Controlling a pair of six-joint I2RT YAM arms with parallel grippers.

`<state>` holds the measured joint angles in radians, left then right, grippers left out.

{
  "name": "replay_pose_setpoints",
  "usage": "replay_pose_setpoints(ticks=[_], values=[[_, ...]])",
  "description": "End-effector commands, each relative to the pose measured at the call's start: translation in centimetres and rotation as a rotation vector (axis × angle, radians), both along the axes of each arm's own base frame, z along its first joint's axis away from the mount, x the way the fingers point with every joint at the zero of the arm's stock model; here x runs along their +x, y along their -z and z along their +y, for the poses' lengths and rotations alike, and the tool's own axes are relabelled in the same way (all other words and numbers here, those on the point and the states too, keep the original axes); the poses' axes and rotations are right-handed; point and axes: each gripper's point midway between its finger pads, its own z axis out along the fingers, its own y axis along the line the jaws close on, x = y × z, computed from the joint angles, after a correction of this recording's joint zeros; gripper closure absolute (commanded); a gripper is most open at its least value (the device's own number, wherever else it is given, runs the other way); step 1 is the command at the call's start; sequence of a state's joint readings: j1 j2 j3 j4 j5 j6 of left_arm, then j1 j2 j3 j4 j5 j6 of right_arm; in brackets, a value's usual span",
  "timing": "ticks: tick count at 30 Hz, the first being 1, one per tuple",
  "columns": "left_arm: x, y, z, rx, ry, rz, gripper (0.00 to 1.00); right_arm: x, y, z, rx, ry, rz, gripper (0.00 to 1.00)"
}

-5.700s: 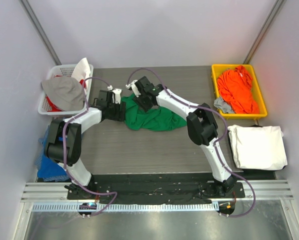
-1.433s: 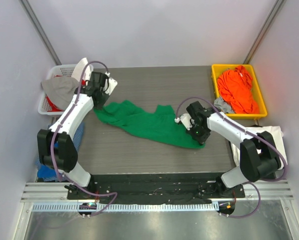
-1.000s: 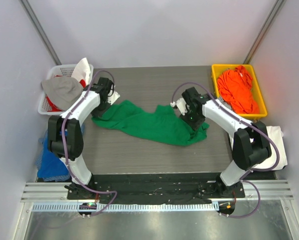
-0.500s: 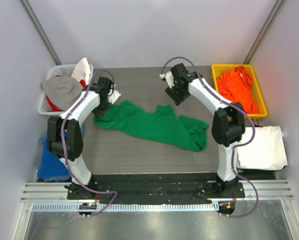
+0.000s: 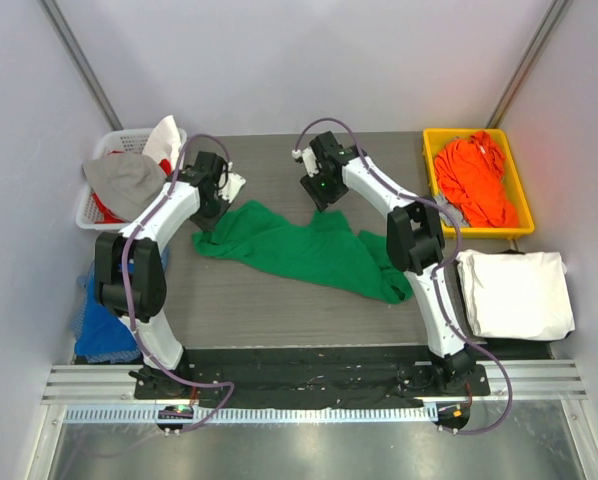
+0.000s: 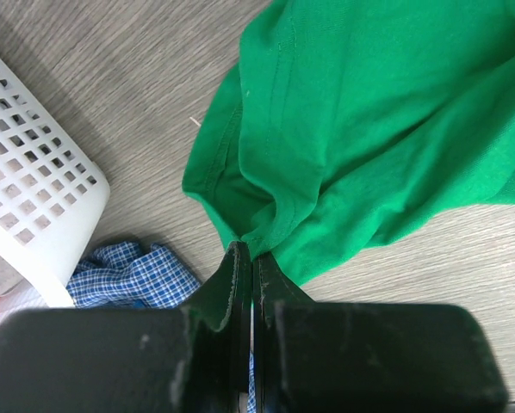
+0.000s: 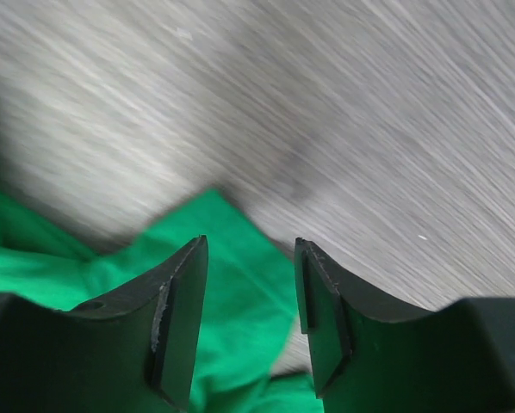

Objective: Fold and stack the t-shirts
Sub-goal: Flatten the tshirt out

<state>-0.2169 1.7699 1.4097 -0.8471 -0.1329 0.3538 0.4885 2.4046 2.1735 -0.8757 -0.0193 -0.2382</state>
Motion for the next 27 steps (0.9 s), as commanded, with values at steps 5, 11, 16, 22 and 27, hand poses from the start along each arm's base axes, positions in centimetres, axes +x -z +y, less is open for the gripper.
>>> replay_pose_setpoints(ticks=[5, 11, 16, 22, 27], values=[[1.2, -2.2, -0.9, -0.037, 0.002, -0.081, 1.00, 0.2, -1.5, 3.5, 0.112, -0.023, -0.012, 0.46], [1.2, -2.2, -0.8, -0.031, 0.001, -0.082, 1.00, 0.5, -0.3, 3.6, 0.105, -0.026, -0.005, 0.46], [1.2, -1.9, -0.8, -0.030, 0.003, -0.078, 1.00, 0.7, 0.5, 3.6, 0.093, -0.032, -0.009, 0.41], [1.3, -1.8, -0.8, -0.030, 0.002, -0.075, 1.00, 0.4, 1.6, 3.5, 0.086, -0.036, 0.013, 0.47], [1.2, -1.8, -0.7, -0.024, 0.007, -0.075, 1.00, -0.1, 2.3, 3.2, 0.076, -0.038, 0.034, 0.55]])
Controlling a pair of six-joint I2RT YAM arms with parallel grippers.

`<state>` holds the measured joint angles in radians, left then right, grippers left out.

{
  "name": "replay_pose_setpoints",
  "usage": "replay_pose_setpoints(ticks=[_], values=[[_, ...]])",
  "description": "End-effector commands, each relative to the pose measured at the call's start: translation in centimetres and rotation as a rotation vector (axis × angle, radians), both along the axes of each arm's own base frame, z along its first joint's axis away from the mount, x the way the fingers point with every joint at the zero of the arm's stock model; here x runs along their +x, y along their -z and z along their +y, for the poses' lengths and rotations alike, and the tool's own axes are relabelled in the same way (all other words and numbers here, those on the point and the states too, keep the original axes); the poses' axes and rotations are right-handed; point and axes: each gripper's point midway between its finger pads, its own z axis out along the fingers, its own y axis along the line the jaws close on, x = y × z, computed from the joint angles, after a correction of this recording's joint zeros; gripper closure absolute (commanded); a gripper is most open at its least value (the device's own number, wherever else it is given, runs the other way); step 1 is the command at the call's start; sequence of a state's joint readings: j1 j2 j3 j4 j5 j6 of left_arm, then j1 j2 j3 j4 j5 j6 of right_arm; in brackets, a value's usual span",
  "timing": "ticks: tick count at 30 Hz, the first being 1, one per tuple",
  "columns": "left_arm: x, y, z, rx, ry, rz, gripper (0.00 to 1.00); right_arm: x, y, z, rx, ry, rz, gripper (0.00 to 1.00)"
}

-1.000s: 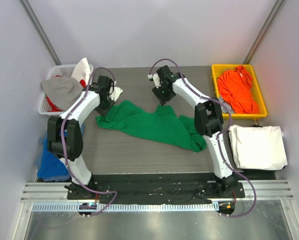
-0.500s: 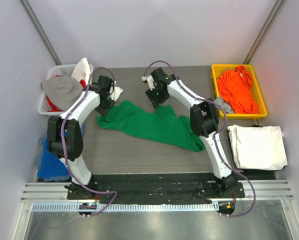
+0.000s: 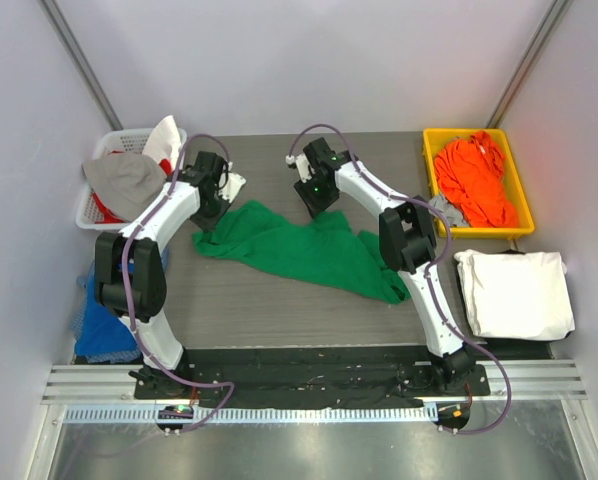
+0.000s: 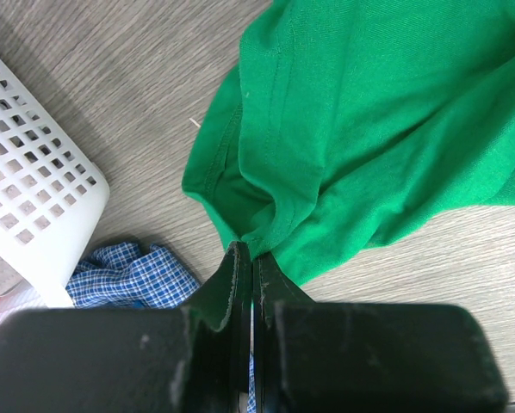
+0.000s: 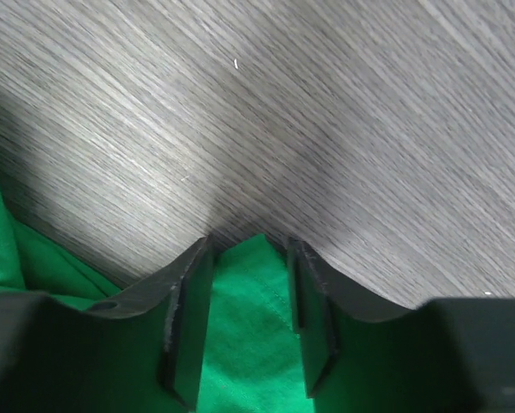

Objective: Fold and stack the t-shirts
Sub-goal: Flatten the tshirt out

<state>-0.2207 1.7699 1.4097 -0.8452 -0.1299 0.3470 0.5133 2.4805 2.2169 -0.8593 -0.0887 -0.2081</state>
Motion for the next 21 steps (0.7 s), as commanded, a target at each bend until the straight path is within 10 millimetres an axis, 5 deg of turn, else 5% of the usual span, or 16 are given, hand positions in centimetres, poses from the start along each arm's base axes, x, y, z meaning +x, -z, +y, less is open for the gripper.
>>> replay_pose_setpoints(ticks=[1, 8, 12, 16, 19, 21], values=[[1.2, -1.8, -0.4, -0.016, 0.007, -0.076, 1.00, 0.2, 0.1, 0.4, 0.016, -0.011, -0.011, 0.58], [1.2, -1.5, -0.3, -0.007, 0.008, -0.076, 1.00, -0.4, 0.7, -0.5, -0.013, -0.010, -0.004, 0.98], [1.5, -1.3, -0.1, 0.004, 0.007, -0.081, 1.00, -0.6, 0.0, -1.3, -0.036, -0.012, -0.021, 0.99], [2.4, -1.6, -0.8, -0.040, -0.024, -0.109, 1.00, 0.1, -3.9, -3.4, -0.104, 0.023, -0.117, 0.99], [4.4, -3.8, -2.1, -0.114, -0.043, -0.205, 1.00, 0.3, -7.0, -5.2, -0.156, 0.049, -0.185, 0.99], [5.5, -6.0, -2.7, -0.153, -0.050, -0.281, 1.00, 0.3, -10.9, -6.8, -0.191, 0.076, -0.265, 0.99]])
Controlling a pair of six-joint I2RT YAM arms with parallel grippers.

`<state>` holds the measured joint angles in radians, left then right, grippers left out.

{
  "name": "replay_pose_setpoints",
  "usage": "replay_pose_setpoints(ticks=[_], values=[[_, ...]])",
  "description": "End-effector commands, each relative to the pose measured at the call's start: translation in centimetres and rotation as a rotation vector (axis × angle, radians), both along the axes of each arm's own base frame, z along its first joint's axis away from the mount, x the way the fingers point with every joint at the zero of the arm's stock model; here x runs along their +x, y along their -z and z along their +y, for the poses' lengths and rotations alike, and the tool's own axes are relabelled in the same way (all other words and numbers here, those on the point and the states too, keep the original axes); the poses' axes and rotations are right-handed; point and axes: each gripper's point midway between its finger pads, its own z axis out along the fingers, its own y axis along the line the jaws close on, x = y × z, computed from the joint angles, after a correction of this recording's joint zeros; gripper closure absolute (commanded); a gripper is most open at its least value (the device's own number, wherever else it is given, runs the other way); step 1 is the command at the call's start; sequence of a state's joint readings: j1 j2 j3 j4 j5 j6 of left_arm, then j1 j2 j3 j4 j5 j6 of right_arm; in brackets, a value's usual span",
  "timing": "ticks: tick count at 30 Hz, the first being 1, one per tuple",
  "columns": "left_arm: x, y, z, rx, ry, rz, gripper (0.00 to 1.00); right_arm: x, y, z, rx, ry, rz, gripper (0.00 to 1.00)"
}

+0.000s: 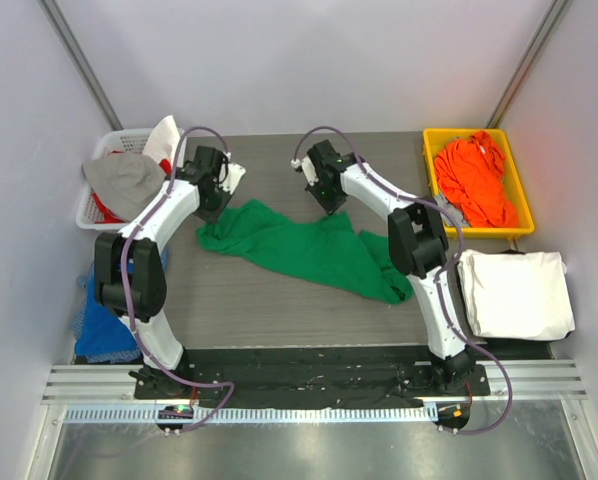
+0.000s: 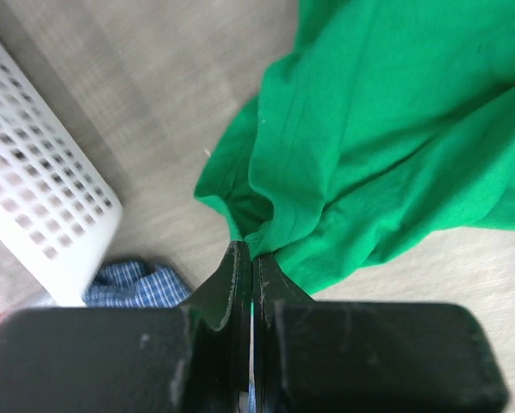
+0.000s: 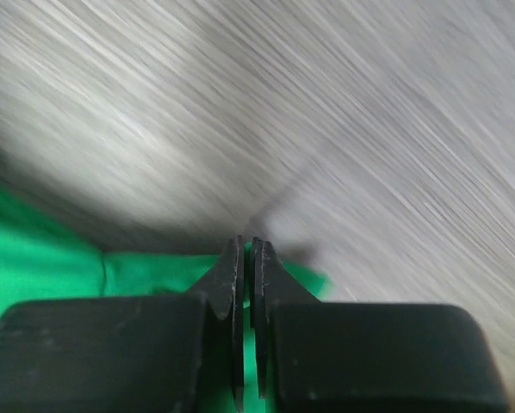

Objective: Fold and stack the t-shirts
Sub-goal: Flatten the tshirt out

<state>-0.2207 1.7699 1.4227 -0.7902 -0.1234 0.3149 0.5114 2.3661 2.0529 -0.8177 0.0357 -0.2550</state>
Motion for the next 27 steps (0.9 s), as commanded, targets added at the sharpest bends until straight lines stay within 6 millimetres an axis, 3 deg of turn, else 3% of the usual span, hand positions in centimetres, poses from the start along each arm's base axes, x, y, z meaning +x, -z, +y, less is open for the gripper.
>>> replay_pose_setpoints(ticks=[1, 2, 5, 6, 9, 12, 18, 22, 27], values=[[4.6, -6.4, -2.3, -0.131, -0.028, -0.256, 1.00, 1.0, -11.1, -4.2, -0.087, 0.064, -0.236, 0.99], [5.2, -7.8, -2.4, -0.149, -0.045, -0.296, 1.00, 0.9, -14.1, -5.0, -0.097, 0.077, -0.297, 0.99], [6.4, -10.8, -2.4, -0.166, -0.066, -0.378, 1.00, 0.5, -18.3, -6.8, -0.122, 0.106, -0.376, 0.99], [6.5, -11.2, -2.4, -0.169, -0.069, -0.388, 1.00, 0.1, -20.6, -7.3, -0.116, 0.117, -0.416, 0.99], [7.0, -12.4, -2.4, -0.171, -0.085, -0.402, 1.00, -0.6, -24.5, -8.5, -0.120, 0.138, -0.484, 0.99], [7.3, -13.3, -2.5, -0.177, -0.091, -0.420, 1.00, -1.1, -26.9, -9.5, -0.135, 0.152, -0.531, 0.99], [8.1, -15.8, -1.1, -0.124, -0.124, -0.497, 1.00, -0.5, -29.8, -11.3, -0.146, 0.204, -0.606, 0.99], [9.1, -20.1, 1.1, -0.119, -0.189, -0.615, 1.00, 0.7, -31.6, -13.7, -0.138, 0.268, -0.650, 0.99], [9.9, -25.0, 2.7, -0.144, -0.236, -0.772, 1.00, 1.5, -34.3, -14.0, -0.103, 0.286, -0.740, 0.99]])
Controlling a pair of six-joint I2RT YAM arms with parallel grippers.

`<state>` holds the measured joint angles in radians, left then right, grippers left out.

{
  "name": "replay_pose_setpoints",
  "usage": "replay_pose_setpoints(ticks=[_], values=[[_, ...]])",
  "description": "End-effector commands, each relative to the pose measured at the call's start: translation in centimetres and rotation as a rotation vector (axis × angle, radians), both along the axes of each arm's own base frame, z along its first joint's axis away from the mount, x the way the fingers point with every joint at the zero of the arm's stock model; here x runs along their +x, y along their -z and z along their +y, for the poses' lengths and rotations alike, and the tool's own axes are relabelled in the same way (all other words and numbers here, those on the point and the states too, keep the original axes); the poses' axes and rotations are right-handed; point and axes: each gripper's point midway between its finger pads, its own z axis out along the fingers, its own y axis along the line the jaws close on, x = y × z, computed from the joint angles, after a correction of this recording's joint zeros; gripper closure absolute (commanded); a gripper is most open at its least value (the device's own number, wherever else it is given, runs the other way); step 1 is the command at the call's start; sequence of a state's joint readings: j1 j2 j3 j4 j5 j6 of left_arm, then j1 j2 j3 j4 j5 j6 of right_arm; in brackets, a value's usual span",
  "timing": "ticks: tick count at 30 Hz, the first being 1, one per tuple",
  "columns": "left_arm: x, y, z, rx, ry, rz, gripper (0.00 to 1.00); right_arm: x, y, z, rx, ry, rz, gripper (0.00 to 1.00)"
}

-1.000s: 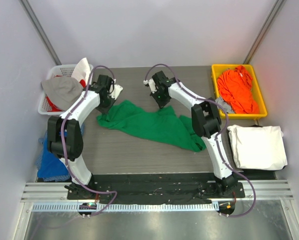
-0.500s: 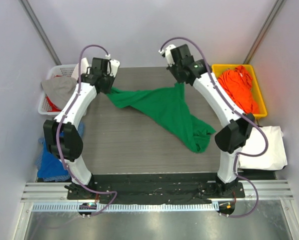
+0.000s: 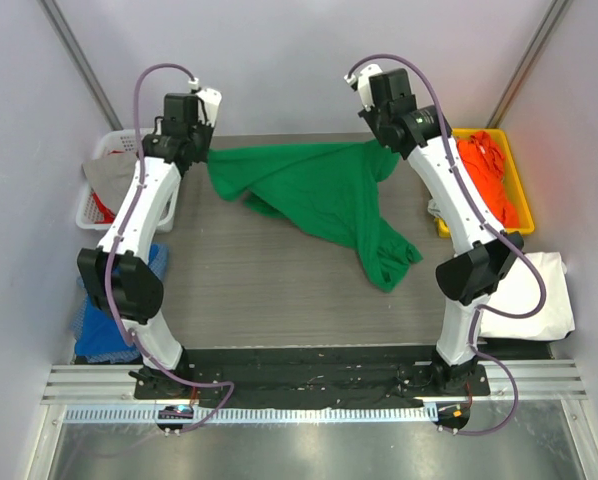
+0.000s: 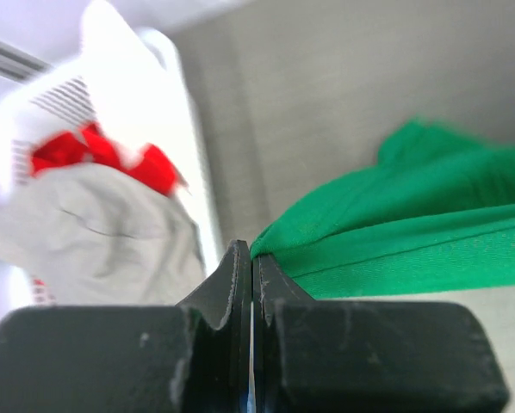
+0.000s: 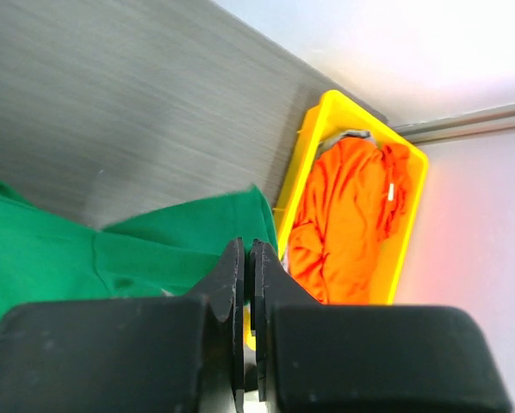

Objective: Fold and stack the t-shirts
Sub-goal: Flatten the tshirt out

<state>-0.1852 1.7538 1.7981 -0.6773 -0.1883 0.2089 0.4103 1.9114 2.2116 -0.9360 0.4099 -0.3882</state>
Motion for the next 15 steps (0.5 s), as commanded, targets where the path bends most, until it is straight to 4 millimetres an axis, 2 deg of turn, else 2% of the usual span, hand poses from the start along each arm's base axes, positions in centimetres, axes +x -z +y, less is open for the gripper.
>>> replay_pose_setpoints(ticks=[1, 3, 6, 7, 11, 12, 13, 14, 15], values=[[0.7, -9.9, 2.2, -0.034, -0.085, -0.292, 1.00, 0.6, -6.0, -1.1, 0.029, 0.031, -0.181, 0.99], [1.0, -11.2, 2.1, -0.053, -0.089, -0.327, 1.00, 0.8, -7.3, -0.8, 0.057, 0.015, -0.228, 0.99], [1.5, -12.8, 1.9, -0.067, -0.088, -0.353, 1.00, 0.7, -7.9, -0.2, 0.084, -0.009, -0.240, 0.99], [1.9, -12.1, 1.7, -0.069, -0.083, -0.333, 1.00, 0.7, -7.7, 0.0, 0.088, -0.014, -0.234, 0.99], [1.9, -10.4, 1.1, -0.072, -0.055, -0.283, 1.00, 0.4, -4.2, 0.9, 0.103, -0.053, -0.136, 0.99], [1.9, -9.9, 0.9, -0.066, -0.045, -0.272, 1.00, 0.3, -2.2, 1.4, 0.106, -0.068, -0.087, 0.99], [1.8, -8.6, 0.6, -0.061, -0.039, -0.242, 1.00, 0.3, -1.3, 1.5, 0.104, -0.073, -0.065, 0.99], [1.7, -8.1, 0.4, -0.062, -0.029, -0.230, 1.00, 0.3, 0.4, 1.6, 0.101, -0.070, -0.032, 0.99], [1.6, -7.4, 0.3, -0.061, -0.023, -0.214, 1.00, 0.3, 1.2, 1.7, 0.100, -0.072, -0.015, 0.99]])
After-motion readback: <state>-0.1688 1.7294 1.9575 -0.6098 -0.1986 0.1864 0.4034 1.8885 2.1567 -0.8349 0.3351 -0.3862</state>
